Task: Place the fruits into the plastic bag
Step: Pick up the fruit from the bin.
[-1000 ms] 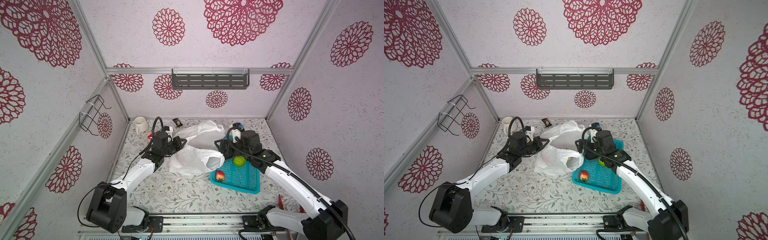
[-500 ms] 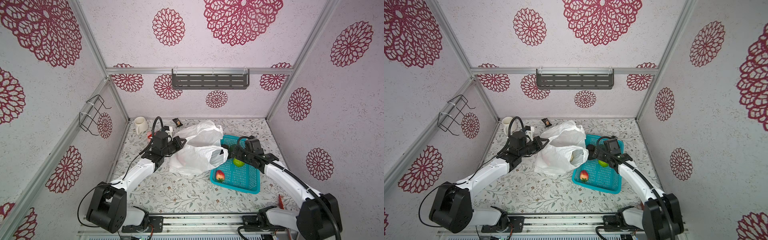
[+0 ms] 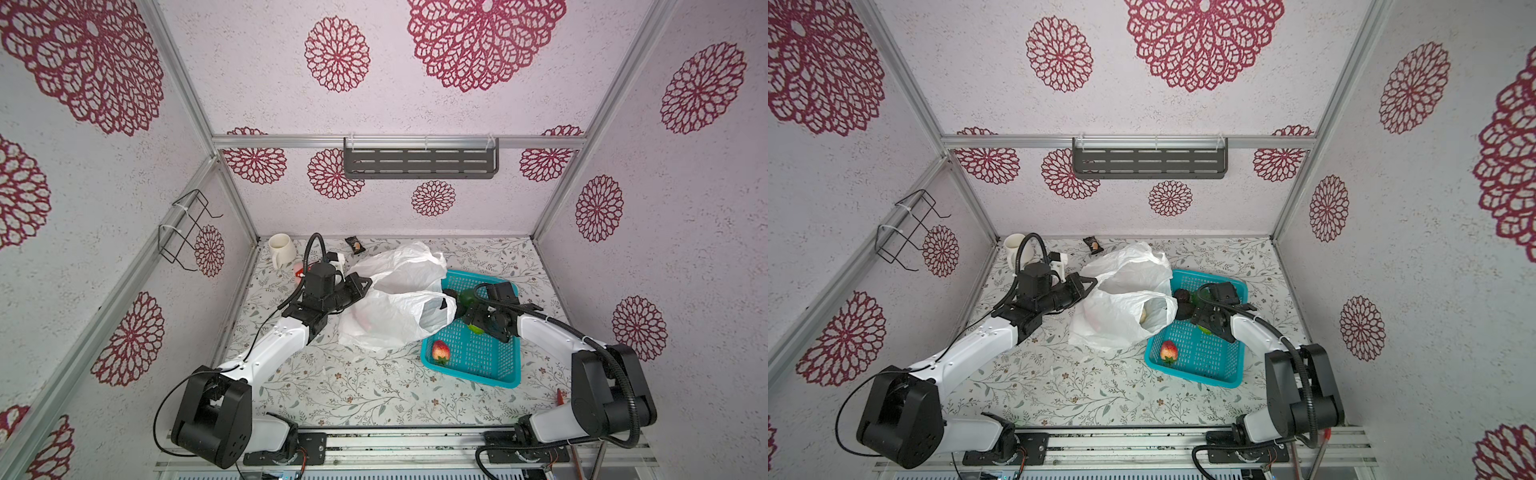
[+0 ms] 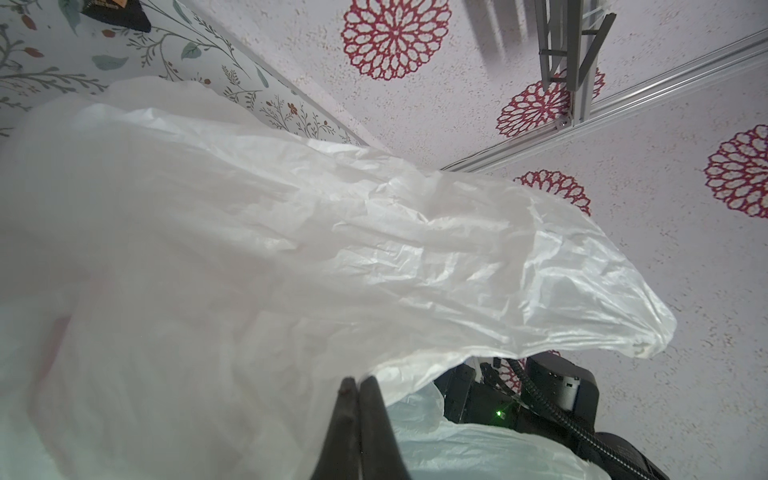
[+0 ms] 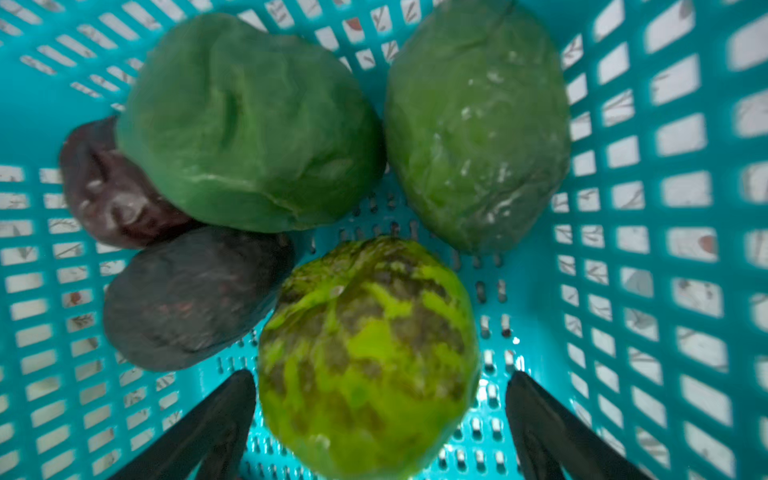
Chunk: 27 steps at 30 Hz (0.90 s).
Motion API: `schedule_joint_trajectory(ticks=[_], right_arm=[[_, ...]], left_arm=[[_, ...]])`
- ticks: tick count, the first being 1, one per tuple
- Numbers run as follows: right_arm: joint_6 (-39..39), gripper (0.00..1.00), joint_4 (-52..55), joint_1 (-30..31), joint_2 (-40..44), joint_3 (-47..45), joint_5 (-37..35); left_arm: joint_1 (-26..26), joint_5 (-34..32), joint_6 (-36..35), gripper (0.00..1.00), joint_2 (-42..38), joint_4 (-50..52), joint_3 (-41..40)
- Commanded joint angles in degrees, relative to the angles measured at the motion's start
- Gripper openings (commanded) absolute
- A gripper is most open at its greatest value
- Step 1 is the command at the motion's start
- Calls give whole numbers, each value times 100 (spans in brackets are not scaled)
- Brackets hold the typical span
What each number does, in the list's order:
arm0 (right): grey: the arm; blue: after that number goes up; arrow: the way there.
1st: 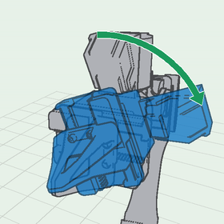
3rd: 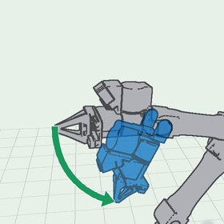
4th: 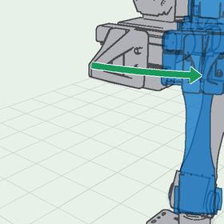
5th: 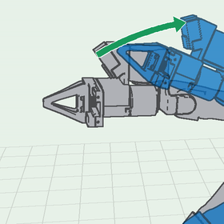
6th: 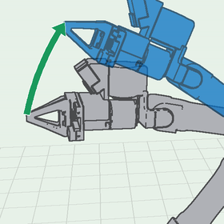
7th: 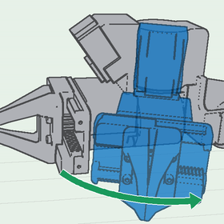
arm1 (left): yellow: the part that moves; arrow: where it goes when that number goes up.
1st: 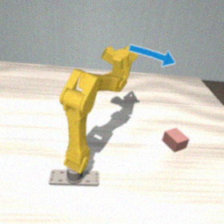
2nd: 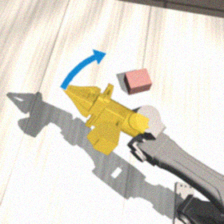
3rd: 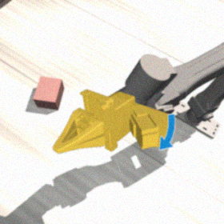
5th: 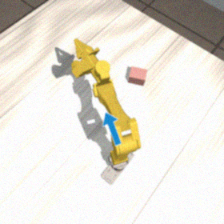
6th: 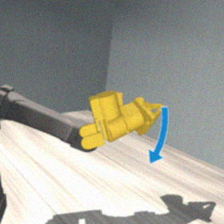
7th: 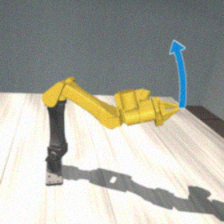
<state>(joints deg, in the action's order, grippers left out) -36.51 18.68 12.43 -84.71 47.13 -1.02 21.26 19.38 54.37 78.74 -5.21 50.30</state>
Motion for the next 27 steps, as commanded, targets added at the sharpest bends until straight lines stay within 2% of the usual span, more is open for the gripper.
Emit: schedule_joint_trajectory(ticks=[1, 8, 11, 16, 21, 24, 27], right_arm=[[71, 91, -136, -82, -148, 164, 128], [150, 62, -153, -82, -64, 170, 152], [273, 56, -10, -66, 214, 242, 169], [763, 53, 190, 119, 975, 512, 466], [1336, 53, -45, 478, 1620, 779, 1665], [1423, 53, -278, 875, 1668, 969, 2165], [1439, 54, -555, 1339, 1363, 1208, 2543]], left_arm=[[16, -74, -86, 0, -105, -27, 102], [18, -18, -101, 0, -96, -3, 128], [14, -18, -145, 0, -97, 44, 137], [15, 3, -225, 0, -69, 112, 194], [15, 24, -278, 0, -28, 117, 224], [22, 64, -281, 0, 7, 104, 251], [28, 74, -279, 0, 27, 82, 252]])
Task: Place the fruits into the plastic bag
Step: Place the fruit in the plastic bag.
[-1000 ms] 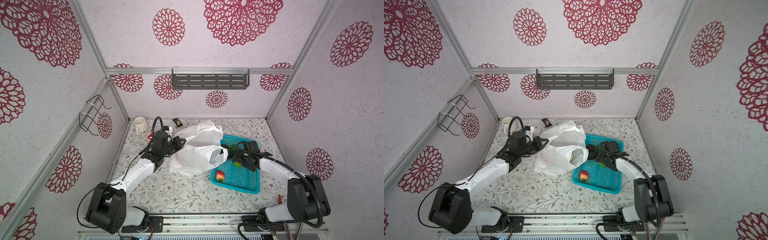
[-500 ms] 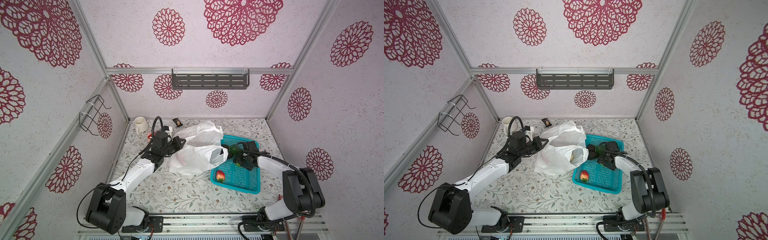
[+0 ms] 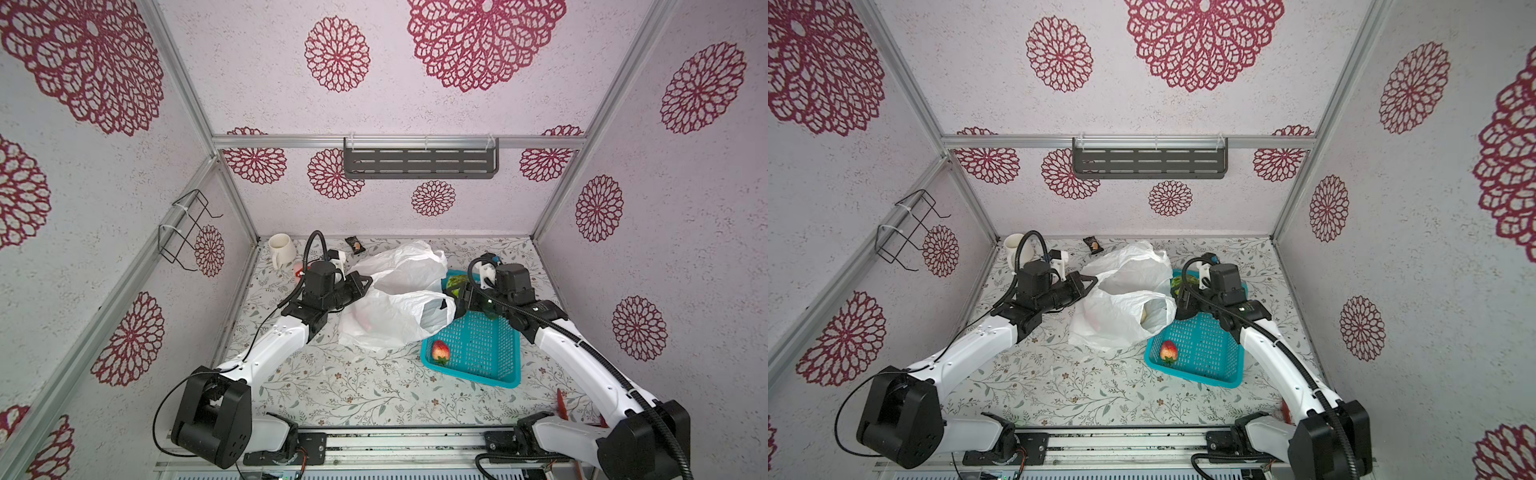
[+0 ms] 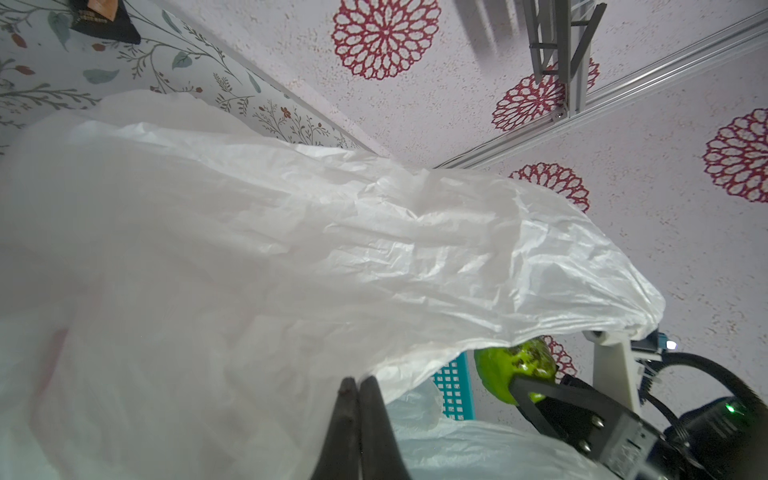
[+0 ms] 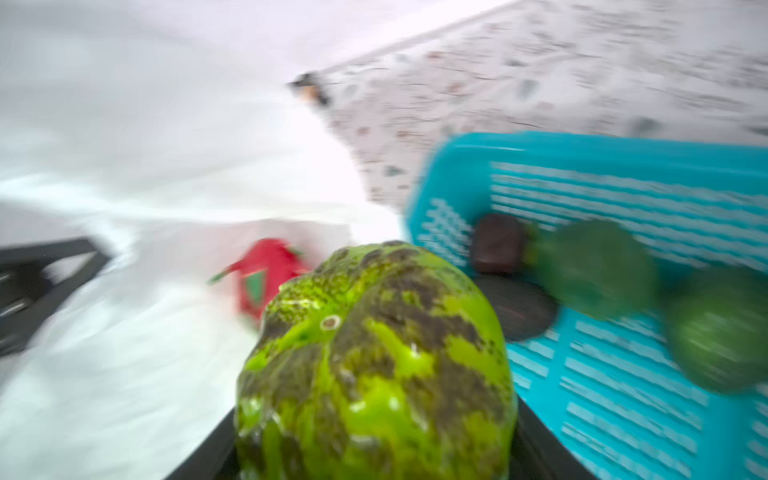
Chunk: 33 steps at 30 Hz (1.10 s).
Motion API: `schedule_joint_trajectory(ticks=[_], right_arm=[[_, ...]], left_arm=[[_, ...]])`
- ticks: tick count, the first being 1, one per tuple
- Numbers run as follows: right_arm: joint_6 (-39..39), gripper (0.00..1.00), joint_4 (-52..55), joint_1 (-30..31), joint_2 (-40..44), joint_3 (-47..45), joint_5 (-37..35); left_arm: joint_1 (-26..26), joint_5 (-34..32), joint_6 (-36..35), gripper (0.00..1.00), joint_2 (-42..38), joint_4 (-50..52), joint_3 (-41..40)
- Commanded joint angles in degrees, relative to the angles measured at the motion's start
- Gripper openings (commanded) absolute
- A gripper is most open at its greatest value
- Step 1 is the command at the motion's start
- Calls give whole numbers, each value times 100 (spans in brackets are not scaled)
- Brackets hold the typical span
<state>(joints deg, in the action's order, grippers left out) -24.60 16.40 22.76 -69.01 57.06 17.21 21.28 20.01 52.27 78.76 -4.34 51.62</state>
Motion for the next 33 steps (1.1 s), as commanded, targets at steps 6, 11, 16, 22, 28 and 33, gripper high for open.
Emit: schedule_joint_trajectory(ticks=[6, 11, 16, 22, 28, 33], right_arm=[[218, 56, -790, 1113, -1150, 678, 763], [77, 56, -939, 1400, -1976, 1013, 162], [-199, 57, -506, 1476, -2757, 1386, -719], [-332, 77, -376, 1485, -3023, 1448, -807], [-277, 94, -360, 1494, -2784, 1496, -877], [-84, 99, -223, 1492, -2386, 1510, -928]], left_arm=[[85, -18, -77, 0, -34, -14, 80], [122, -53, -77, 0, -182, 1, -5], [133, -172, -85, 0, -315, 64, -105], [131, -287, -77, 0, -388, 82, -184], [132, -368, -77, 0, -382, 81, -196], [131, -406, -73, 0, -370, 66, -187]])
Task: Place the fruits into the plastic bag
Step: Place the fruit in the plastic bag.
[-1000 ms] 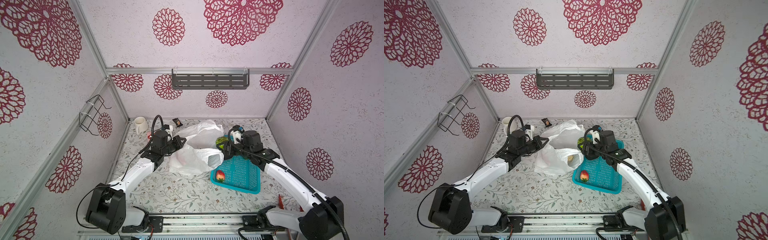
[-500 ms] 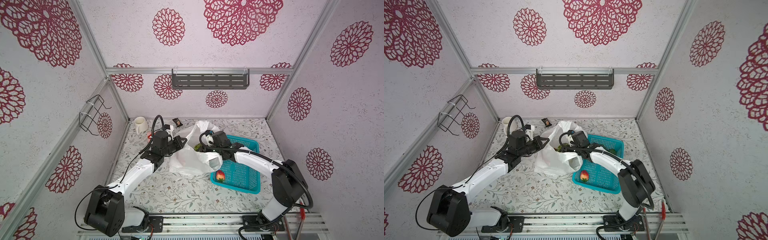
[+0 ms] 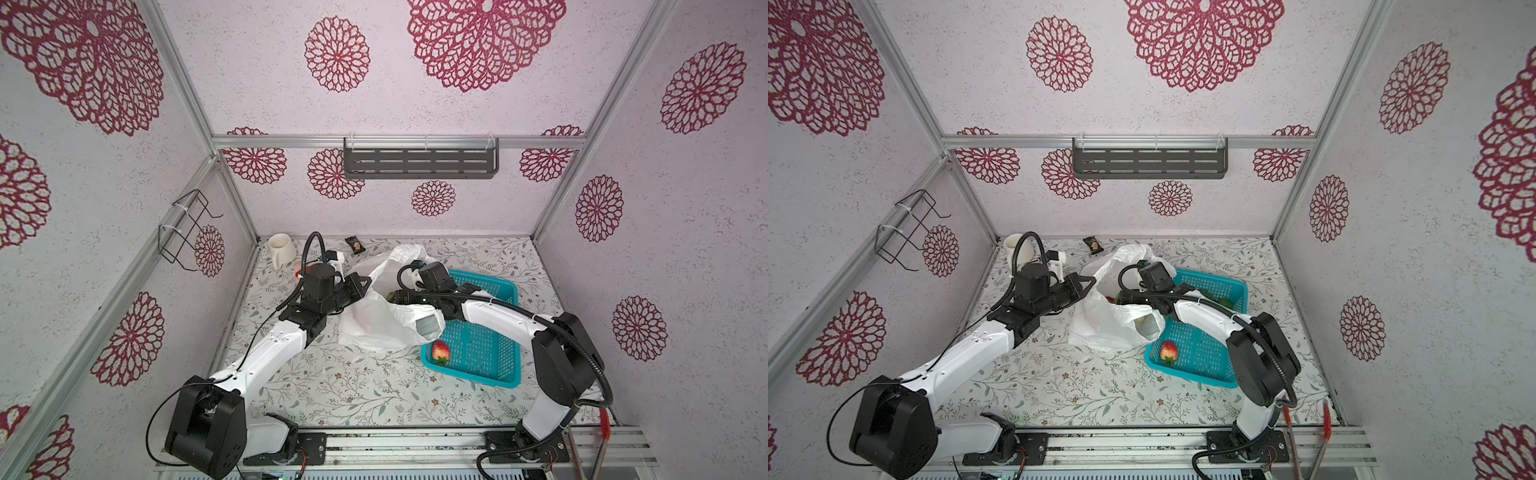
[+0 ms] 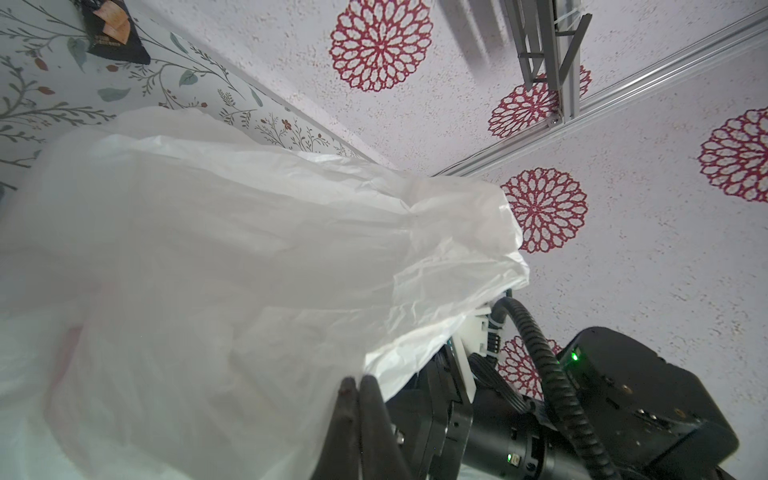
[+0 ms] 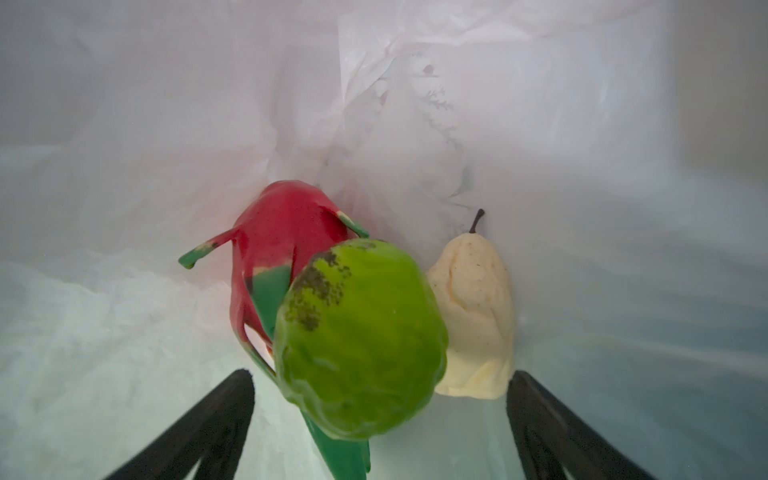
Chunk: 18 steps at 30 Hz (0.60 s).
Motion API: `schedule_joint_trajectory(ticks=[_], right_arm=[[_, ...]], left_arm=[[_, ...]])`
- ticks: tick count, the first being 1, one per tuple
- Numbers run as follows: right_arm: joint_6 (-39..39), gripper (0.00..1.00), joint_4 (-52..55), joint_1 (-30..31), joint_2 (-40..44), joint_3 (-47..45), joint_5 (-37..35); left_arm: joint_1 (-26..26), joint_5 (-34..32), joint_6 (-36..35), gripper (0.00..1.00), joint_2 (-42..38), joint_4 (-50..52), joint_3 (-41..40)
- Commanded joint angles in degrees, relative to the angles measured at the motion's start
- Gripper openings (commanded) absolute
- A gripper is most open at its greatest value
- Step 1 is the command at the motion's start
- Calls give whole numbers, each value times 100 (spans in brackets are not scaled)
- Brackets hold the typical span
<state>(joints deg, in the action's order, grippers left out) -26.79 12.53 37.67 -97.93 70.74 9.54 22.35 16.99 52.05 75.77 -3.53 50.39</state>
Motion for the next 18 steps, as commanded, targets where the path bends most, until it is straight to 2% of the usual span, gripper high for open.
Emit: schedule_joint_trajectory(ticks=[1, 6, 13, 18], right_arm=[[174, 99, 194, 1, 618, 125, -159], [349, 99, 180, -5, 1083, -64, -7], [333, 99, 125, -14, 820, 131, 404], [511, 99, 189, -27, 1170, -56, 366]], left_arm=[[24, -111, -50, 0, -71, -16, -65], [24, -118, -69, 0, -64, -16, -57], [23, -104, -37, 0, -9, -23, -3], [25, -209, -7, 0, -58, -25, -23]])
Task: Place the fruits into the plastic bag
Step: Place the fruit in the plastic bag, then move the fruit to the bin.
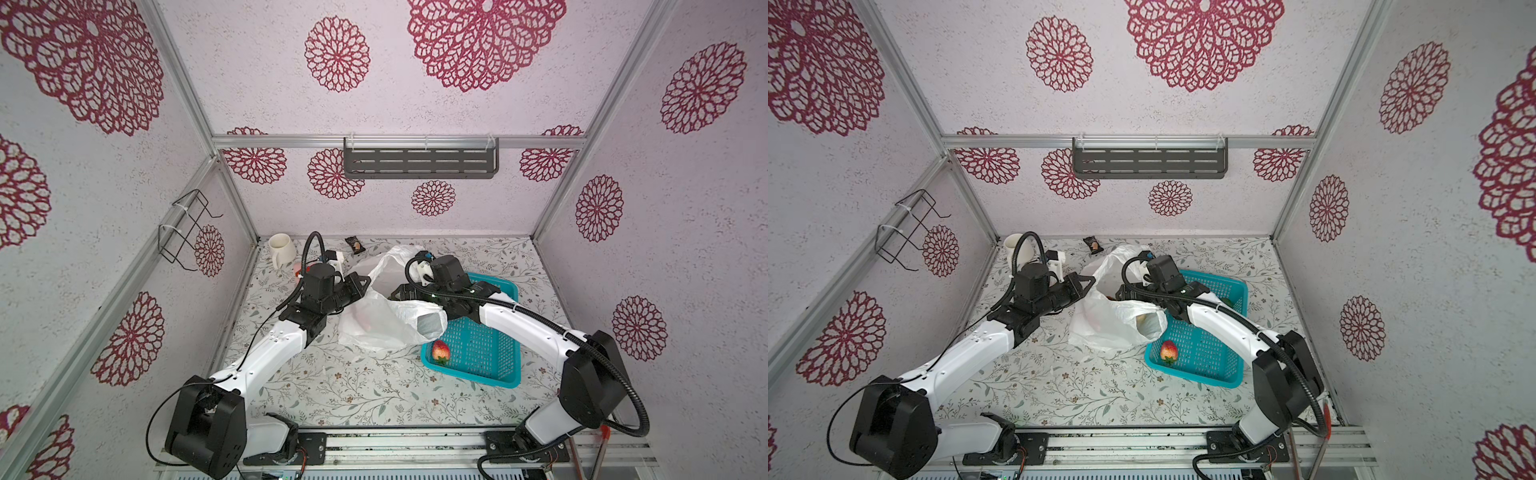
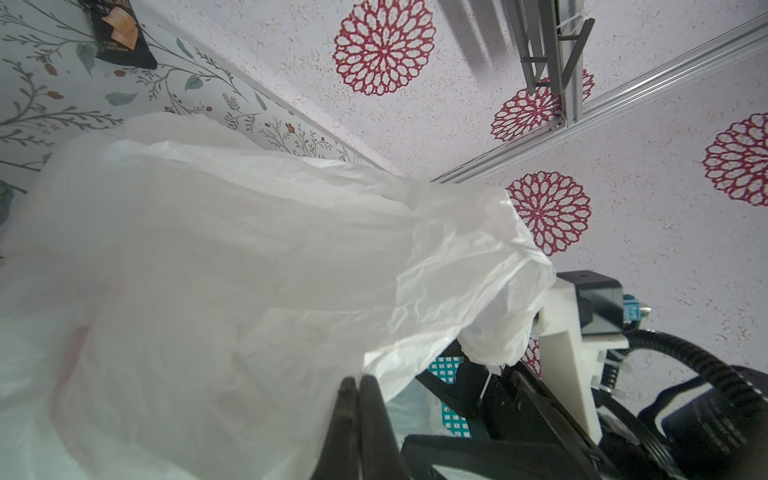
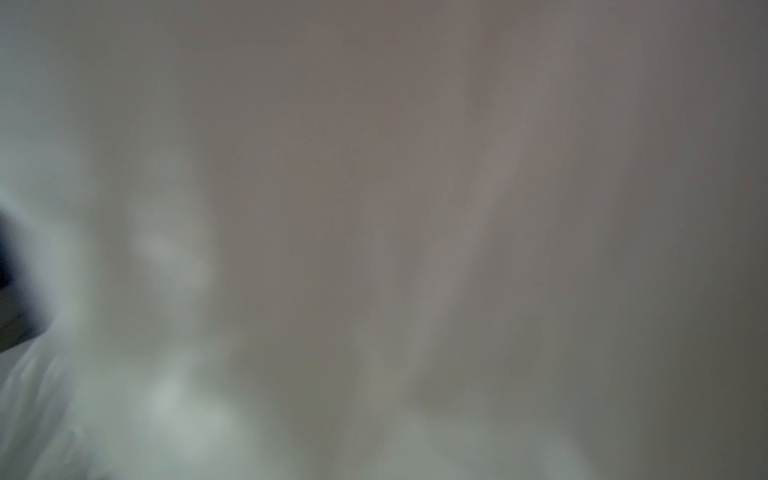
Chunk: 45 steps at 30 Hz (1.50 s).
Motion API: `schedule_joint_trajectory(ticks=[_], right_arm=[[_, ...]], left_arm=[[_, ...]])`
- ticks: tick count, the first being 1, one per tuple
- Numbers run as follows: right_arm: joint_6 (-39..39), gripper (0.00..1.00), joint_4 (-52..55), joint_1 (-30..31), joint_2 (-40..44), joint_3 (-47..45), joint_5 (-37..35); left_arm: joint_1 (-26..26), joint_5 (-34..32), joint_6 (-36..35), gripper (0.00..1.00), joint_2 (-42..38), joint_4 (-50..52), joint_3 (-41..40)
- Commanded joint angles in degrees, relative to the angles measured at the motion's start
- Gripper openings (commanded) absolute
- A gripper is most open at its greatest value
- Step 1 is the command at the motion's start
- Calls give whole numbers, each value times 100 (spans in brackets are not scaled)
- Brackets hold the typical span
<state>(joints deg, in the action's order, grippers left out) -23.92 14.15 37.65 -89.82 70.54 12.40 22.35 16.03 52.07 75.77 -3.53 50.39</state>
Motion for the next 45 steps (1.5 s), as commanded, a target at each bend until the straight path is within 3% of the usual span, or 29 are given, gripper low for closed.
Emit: schedule_joint_trajectory(ticks=[1, 11, 16, 18, 29, 45], right_arm=[[275, 99, 69, -37, 514, -131, 35], [-3, 99, 622, -798, 2645, -1228, -1451], [-942, 99, 775, -1542, 3199, -1744, -2570], [-1400, 99, 819, -1782, 3220, -1912, -2692], [-2480, 99, -195, -1959, 1168, -2058, -791], [-2861, 98, -545, -1845, -514, -1468, -1042]], left_arm=[[23, -142, -20, 0, -53, -25, -23], [15, -190, -110, 0, 136, -68, 99], [18, -116, -101, 0, 245, -75, 198], [8, -114, -92, 0, 222, -77, 191], [15, -137, -92, 0, 81, -47, 81], [3, -314, -162, 0, -106, -51, -117]])
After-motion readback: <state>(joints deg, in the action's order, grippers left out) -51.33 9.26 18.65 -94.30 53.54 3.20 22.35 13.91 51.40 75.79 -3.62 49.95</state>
